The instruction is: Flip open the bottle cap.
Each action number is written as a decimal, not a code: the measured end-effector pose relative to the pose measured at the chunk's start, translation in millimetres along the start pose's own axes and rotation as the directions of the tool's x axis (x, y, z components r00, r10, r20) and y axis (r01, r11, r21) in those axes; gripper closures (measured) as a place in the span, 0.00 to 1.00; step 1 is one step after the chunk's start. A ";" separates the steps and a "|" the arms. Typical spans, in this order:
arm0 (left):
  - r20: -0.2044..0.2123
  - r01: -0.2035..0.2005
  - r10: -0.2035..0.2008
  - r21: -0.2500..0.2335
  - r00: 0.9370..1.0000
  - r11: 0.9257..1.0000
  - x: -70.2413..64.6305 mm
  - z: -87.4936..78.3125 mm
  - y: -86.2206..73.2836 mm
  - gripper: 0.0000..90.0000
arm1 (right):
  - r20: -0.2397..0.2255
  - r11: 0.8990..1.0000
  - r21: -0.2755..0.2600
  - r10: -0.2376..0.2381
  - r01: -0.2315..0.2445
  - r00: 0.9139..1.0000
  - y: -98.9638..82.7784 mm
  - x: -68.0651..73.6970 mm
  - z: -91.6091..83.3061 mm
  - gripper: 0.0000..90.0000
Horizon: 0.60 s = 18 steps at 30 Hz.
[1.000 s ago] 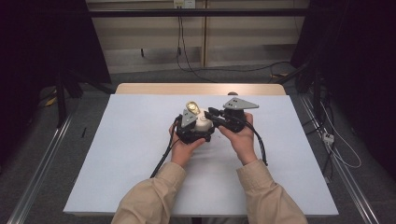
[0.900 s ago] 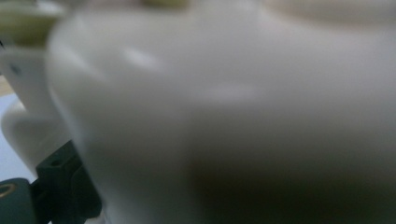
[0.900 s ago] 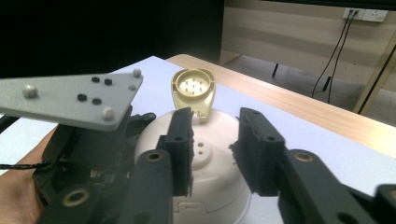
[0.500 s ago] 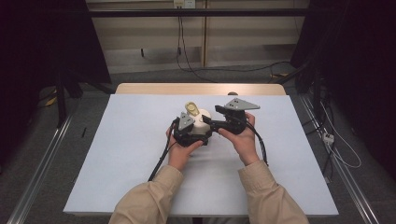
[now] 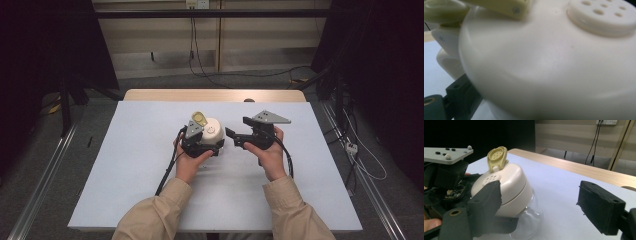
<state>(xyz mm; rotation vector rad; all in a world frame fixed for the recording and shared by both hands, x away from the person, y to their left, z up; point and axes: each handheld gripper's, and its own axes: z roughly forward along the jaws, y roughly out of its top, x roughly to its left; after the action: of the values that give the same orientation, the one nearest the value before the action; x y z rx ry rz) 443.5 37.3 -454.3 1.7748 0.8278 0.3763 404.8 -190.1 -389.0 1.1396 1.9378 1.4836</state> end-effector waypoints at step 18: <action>-0.009 -0.045 0.046 0.061 0.999 0.997 -6.9 7.6 1.8 0.04 | 0.015 1.000 -0.010 -0.003 0.003 1.000 0.3 -2.9 -6.7 0.21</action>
<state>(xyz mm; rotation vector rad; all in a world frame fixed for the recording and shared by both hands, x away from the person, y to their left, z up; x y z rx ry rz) 443.9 26.9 -454.4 1.8518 0.8149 0.3947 401.5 -196.3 -386.9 1.1400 1.9191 1.4777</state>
